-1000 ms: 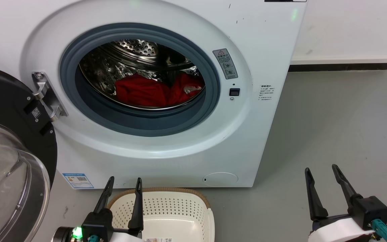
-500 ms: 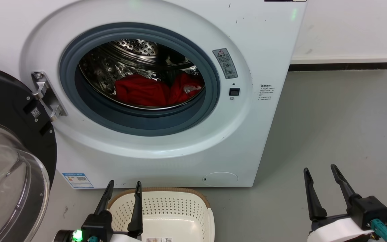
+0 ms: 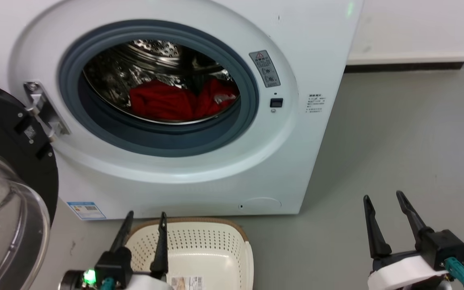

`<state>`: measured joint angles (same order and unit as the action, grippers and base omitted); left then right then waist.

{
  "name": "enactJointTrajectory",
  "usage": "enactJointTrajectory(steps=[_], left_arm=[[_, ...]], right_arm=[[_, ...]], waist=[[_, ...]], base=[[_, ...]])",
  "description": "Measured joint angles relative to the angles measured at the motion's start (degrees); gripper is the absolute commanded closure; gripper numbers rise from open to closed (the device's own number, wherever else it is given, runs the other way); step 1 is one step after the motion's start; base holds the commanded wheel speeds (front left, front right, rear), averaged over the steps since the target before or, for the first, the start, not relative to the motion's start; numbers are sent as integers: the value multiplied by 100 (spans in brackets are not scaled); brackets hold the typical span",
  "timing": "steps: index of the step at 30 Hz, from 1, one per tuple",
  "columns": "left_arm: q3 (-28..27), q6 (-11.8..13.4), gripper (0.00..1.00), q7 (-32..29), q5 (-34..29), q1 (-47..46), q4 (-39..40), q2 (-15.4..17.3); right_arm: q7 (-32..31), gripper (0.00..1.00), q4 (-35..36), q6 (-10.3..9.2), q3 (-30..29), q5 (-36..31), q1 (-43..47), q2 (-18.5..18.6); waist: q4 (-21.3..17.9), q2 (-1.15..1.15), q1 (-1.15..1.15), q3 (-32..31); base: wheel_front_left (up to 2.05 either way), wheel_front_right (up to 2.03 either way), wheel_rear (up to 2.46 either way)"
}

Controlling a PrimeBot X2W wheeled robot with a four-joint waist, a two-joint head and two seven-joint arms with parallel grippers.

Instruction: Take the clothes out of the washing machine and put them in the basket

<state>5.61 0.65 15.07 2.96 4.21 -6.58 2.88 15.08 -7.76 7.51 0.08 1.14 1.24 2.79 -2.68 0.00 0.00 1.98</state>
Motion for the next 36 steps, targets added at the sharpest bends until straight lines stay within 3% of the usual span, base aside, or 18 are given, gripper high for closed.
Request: enactJointTrajectory(steps=[5, 11, 16, 20, 25, 27, 31, 36], left_arm=[[-151, -157, 0, 1, -90, -518, -118, 114], [-293, -480, 0, 0, -145, -1964, -555, 651], [-309, -668, 0, -112, -190, -3527, -1392, 1250], [-68, -770, 0, -694, -248, -5074, -1937, 1761], [716, -805, 0, -1937, -463, -6817, -2493, 2327], [1048, -815, 0, -2426, -344, -7432, -2771, 2518], [1486, -814, 0, -3184, -47, -8437, -3227, 3004], [1985, -815, 0, -4211, 491, -9480, -3682, 3307]], right_arm=[[1, 0, 174, 0, -8, 13, -302, 4], [1, 0, 387, 0, -135, 246, -745, 7], [0, 0, 435, 0, -126, 425, -1101, 12], [0, 0, 471, 0, -67, 627, -1347, 14], [0, 0, 535, 0, -12, 767, -1581, 14], [1, 0, 547, 0, 53, 481, -1668, 15], [0, 0, 521, 0, 178, 694, -1743, 18], [0, 0, 573, 1, 414, 884, -1762, 16]], waist=[[-124, 0, 0, 435], [-324, 0, 1, 1340], [-517, 0, 2, 2201], [-690, 0, 3, 2870], [-917, 0, 3, 3622], [-1018, 0, 3, 3879], [-1290, 0, 2, 4249], [-1665, 0, 2, 4554]], base=[[0, 0, 0], [0, 0, 0], [0, 0, 0], [0, 0, 0], [0, 0, 0], [0, 0, 0], [0, 0, 0], [0, 0, 0]])
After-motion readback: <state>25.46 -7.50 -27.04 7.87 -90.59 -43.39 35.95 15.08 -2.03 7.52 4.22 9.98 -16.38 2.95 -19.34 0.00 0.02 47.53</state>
